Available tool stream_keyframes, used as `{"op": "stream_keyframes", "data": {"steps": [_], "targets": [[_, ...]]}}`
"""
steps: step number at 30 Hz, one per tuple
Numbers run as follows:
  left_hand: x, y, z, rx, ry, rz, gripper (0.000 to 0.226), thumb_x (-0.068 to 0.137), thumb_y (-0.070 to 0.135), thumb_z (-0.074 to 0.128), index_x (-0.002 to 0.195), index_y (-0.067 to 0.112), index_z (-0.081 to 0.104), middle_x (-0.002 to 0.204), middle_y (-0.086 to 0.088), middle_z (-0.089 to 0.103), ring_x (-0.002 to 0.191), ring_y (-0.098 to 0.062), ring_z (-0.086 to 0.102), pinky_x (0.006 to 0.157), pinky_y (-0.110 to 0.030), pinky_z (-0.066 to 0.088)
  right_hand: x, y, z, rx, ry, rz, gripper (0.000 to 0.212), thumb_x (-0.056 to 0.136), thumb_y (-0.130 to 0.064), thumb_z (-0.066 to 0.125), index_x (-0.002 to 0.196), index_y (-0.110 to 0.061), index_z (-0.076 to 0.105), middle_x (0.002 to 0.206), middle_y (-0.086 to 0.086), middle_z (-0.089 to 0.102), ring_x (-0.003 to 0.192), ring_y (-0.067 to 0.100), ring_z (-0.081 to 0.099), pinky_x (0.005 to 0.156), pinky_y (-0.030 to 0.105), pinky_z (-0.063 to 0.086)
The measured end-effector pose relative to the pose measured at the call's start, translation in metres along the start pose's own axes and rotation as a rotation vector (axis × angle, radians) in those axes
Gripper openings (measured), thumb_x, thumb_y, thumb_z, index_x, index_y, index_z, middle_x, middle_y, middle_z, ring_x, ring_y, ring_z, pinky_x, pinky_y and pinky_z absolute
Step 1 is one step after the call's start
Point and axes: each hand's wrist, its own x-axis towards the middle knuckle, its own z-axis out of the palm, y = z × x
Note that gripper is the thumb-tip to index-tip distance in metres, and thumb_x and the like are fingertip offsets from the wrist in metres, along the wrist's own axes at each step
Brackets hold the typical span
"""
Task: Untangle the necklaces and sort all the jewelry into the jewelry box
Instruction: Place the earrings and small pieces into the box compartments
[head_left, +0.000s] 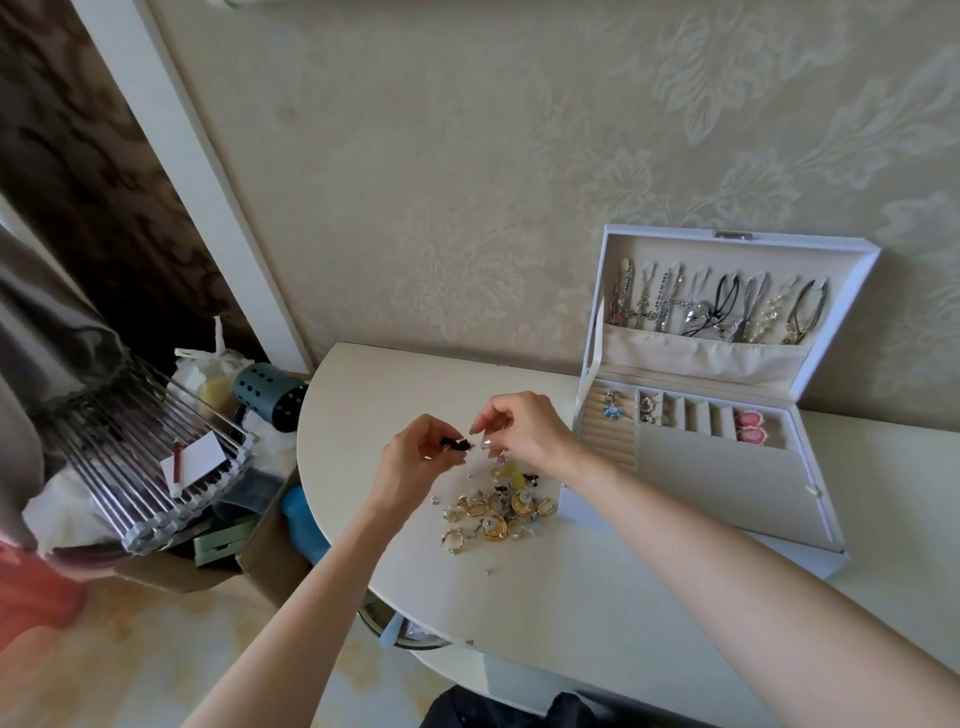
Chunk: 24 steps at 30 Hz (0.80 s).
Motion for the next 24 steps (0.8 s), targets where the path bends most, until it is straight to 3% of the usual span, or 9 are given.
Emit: {"op": "stream_keyframes", "data": {"steps": [3,6,8,12,16,20,24], "targets": [[0.001,0.001,0.0,-0.014,0.004,0.001,0.019,0.076,0.0,0.072,0.085,0.013,0.063,0.084,-0.01,0.069,0.082,-0.031,0.062,0.077,-0.042,0.051,0.0,0.002,-0.002,0.048,-0.109,0.027,0.036,0.075,0.014,0.059,0.082,-0.021,0.066,0.081,0.005,0.07,0.08,0.019,0.067,0.079,0.046,0.056],[0.0,0.006,0.002,-0.069,0.002,-0.006,0.017,0.076,0.001,0.072,0.087,0.011,0.063,0.082,-0.009,0.067,0.077,-0.022,0.061,0.072,-0.032,0.05,-0.001,0.001,-0.001,0.109,-0.144,0.033,0.034,0.073,0.004,0.071,0.087,-0.025,0.063,0.094,0.006,0.07,0.091,0.024,0.067,0.085,0.044,0.055],[0.0,0.009,0.004,-0.091,-0.01,0.009,0.017,0.076,0.001,0.072,0.088,0.009,0.063,0.082,-0.01,0.068,0.077,-0.021,0.063,0.072,-0.03,0.049,-0.002,-0.001,-0.002,0.175,-0.111,0.039,0.026,0.075,-0.001,0.074,0.092,-0.019,0.065,0.093,0.009,0.071,0.087,0.024,0.068,0.082,0.037,0.057],[0.0,0.016,0.009,-0.096,-0.015,0.054,0.017,0.077,0.0,0.072,0.088,0.008,0.062,0.085,-0.011,0.069,0.08,-0.022,0.066,0.073,-0.025,0.051,-0.004,-0.005,-0.014,0.23,-0.029,0.033,0.016,0.078,0.008,0.067,0.089,-0.003,0.069,0.081,0.015,0.07,0.068,0.016,0.068,0.066,0.021,0.055],[0.006,0.026,0.019,-0.055,-0.007,0.105,0.015,0.077,0.003,0.072,0.086,0.01,0.062,0.082,-0.008,0.069,0.078,-0.02,0.066,0.073,-0.031,0.05,-0.007,-0.005,-0.032,0.2,-0.015,0.041,0.015,0.079,0.005,0.067,0.084,-0.009,0.068,0.076,0.01,0.071,0.066,0.013,0.067,0.061,0.017,0.049],[0.011,0.039,0.033,-0.028,0.01,0.165,0.013,0.078,0.009,0.073,0.086,0.011,0.062,0.079,-0.005,0.069,0.076,-0.024,0.064,0.069,-0.034,0.051,-0.009,-0.001,-0.054,0.291,-0.093,0.097,0.014,0.082,-0.005,0.07,0.095,-0.006,0.066,0.081,0.009,0.072,0.07,0.015,0.069,0.059,0.019,0.049],[0.016,0.054,0.049,-0.031,-0.01,0.202,0.013,0.078,0.01,0.073,0.084,0.014,0.062,0.078,-0.001,0.068,0.07,-0.013,0.062,0.065,-0.025,0.049,-0.016,0.003,-0.066,0.386,-0.052,0.12,0.019,0.079,0.006,0.068,0.097,0.003,0.063,0.084,0.014,0.07,0.071,0.02,0.071,0.062,0.022,0.055]]}}
